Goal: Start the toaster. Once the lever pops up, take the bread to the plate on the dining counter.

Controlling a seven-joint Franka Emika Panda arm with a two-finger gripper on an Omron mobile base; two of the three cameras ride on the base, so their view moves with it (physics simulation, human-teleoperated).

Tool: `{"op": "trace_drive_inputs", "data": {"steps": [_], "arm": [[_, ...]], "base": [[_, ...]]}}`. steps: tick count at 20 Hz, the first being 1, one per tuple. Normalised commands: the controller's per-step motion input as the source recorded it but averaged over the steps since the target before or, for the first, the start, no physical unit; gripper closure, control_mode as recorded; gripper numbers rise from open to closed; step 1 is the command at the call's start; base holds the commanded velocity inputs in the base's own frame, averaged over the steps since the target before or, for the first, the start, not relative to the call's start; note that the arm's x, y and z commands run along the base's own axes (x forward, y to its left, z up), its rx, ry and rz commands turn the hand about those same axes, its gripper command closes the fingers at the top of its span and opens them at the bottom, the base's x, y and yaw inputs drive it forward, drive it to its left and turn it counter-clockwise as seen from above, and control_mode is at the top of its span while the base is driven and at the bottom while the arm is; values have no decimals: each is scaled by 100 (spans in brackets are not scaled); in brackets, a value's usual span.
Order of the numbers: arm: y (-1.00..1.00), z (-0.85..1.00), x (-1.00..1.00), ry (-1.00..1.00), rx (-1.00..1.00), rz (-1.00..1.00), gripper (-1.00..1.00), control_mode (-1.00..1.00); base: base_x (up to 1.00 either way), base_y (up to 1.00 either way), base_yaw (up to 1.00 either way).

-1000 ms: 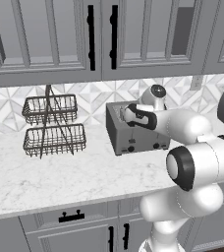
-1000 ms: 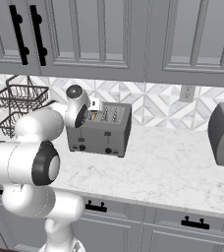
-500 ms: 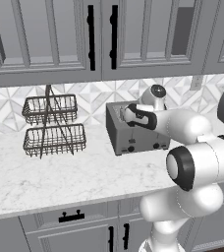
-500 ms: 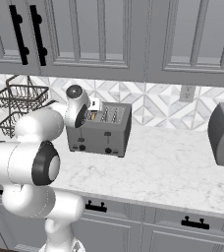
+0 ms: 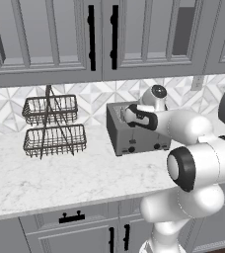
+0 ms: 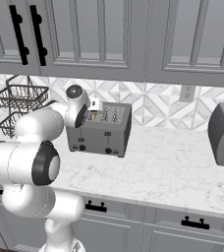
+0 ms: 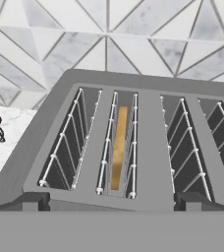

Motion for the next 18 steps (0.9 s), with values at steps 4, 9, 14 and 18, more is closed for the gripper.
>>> {"op": "trace_drive_inputs", "data": {"steps": [4, 9, 14, 18], "arm": [[0, 0, 0, 0, 0, 0, -100, -100], [0, 0, 0, 0, 0, 0, -100, -100], [0, 0, 0, 0, 0, 0, -100, -100], [0, 0, 0, 0, 0, 0, -100, -100]], "base": [[0, 0, 0], [0, 0, 0], [0, 0, 0], [0, 0, 0]]}}
